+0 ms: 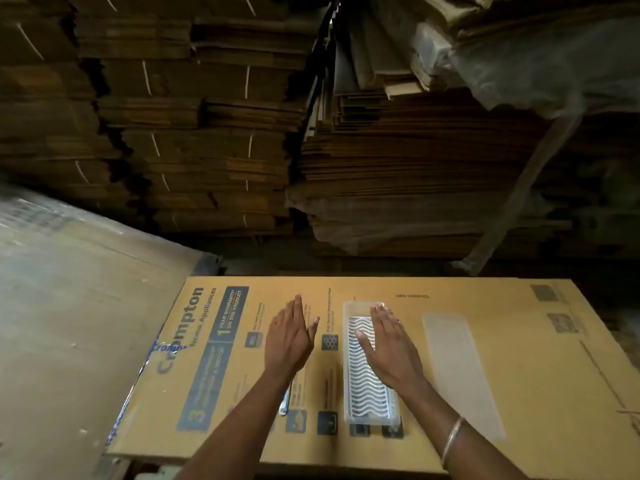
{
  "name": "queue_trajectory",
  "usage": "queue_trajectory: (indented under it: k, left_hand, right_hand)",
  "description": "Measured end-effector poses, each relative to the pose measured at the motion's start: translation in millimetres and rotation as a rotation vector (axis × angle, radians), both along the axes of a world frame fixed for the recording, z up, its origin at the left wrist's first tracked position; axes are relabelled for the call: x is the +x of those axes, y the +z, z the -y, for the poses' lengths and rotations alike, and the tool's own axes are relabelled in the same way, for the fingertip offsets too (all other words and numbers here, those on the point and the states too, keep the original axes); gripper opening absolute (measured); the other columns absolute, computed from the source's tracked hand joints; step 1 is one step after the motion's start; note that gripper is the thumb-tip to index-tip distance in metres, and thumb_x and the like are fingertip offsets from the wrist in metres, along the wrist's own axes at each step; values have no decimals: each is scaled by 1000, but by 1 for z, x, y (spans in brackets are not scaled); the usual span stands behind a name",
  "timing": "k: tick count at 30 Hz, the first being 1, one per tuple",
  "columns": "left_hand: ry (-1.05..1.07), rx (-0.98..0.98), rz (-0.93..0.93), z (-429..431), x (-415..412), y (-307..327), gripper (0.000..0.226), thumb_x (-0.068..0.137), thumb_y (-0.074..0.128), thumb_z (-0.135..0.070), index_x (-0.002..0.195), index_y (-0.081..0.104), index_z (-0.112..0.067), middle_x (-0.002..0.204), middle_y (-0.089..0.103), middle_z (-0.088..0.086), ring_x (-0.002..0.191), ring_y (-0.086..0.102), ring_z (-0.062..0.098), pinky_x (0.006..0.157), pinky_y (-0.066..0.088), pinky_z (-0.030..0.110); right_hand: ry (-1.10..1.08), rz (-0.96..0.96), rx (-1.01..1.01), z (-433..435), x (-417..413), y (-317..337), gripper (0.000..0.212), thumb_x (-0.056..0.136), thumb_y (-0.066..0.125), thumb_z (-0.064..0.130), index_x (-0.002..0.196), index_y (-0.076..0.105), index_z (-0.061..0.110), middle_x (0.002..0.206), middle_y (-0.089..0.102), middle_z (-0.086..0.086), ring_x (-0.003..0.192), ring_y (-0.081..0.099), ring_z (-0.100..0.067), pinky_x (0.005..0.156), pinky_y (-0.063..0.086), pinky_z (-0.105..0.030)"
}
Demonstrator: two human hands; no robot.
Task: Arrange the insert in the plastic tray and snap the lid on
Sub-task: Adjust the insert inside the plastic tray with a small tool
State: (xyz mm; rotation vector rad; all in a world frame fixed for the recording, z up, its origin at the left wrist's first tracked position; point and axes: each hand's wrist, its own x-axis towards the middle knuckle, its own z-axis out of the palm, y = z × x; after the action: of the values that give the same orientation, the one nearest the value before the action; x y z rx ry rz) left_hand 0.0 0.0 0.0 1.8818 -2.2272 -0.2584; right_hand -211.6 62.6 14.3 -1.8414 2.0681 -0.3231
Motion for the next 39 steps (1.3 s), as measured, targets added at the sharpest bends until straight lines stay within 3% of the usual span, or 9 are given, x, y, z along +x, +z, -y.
queue_trajectory:
  k: [2, 5, 9, 15, 20, 26, 30, 35, 39]
  left_hand:
    - [30, 57, -2, 1, 2, -8, 74, 102, 25, -58, 157, 20, -9, 149, 48, 13, 129, 52, 30, 100, 50, 42]
    - [73, 135, 33, 0, 6, -27, 66, 103, 29, -55, 146, 38, -6, 134, 56, 15, 114, 58, 30, 90, 51, 42]
    - [111, 220, 51, -2, 9, -48, 53, 103, 32, -53, 117, 56, -7, 119, 61, 15, 105, 61, 32, 84, 49, 41]
    - [243, 298, 100, -4, 15, -83, 68, 101, 38, -54, 141, 45, 0, 145, 50, 19, 120, 60, 33, 92, 52, 43]
    - [239, 364, 151, -5, 20, -96, 46, 101, 40, -26, 140, 46, -4, 145, 49, 17, 115, 64, 29, 87, 54, 38]
    - [282, 375, 64, -6, 21, -105, 24, 99, 42, -12, 121, 53, -7, 121, 62, 14, 103, 69, 30, 83, 56, 39]
    - [403, 379, -104, -5, 21, -111, 25, 95, 48, -8, 119, 50, 0, 112, 64, 21, 100, 66, 40, 81, 53, 45]
    - [419, 436, -167, -2, 25, -116, 23, 96, 60, -19, 107, 57, 0, 109, 65, 22, 101, 64, 38, 83, 51, 44]
    - [438, 441, -231, -5, 25, -119, 19, 98, 56, -21, 105, 55, -3, 104, 67, 20, 96, 65, 40, 70, 45, 40]
  right_hand:
    - [-18, 8, -17, -2, 0, -2, 74, 97, 19, 64, 157, 20, 21, 163, 28, -3, 151, 22, -20, 122, 22, -38]
    - [-38, -5, -31, -5, -3, -6, 64, 99, 25, 60, 145, 43, 20, 146, 52, -2, 136, 41, -21, 107, 42, -41]
    - [-22, -30, 3, -11, -3, -11, 63, 97, 17, 64, 113, 62, 23, 111, 71, 0, 116, 55, -24, 89, 48, -40]
    - [-34, -56, 12, -22, -7, -17, 67, 98, 11, 64, 87, 63, 23, 83, 68, 3, 90, 59, -19, 73, 49, -36]
    - [-112, -41, 34, -32, -26, -27, 66, 99, 14, 62, 78, 62, 21, 74, 66, 1, 69, 60, -16, 64, 53, -38]
    - [-199, 1, 74, -42, -46, -35, 62, 98, 18, 61, 79, 62, 22, 73, 64, 3, 66, 59, -14, 58, 47, -33]
    - [-220, 4, 51, -39, -48, -37, 61, 99, 18, 61, 79, 62, 24, 75, 65, 4, 67, 59, -13, 58, 46, -33]
    - [-224, 21, 32, -32, -48, -35, 58, 100, 20, 58, 72, 58, 23, 69, 61, 5, 66, 58, -16, 59, 48, -34]
    - [-233, 29, 5, -29, -49, -31, 52, 102, 25, 54, 67, 50, 25, 64, 55, 6, 63, 56, -15, 56, 45, -33]
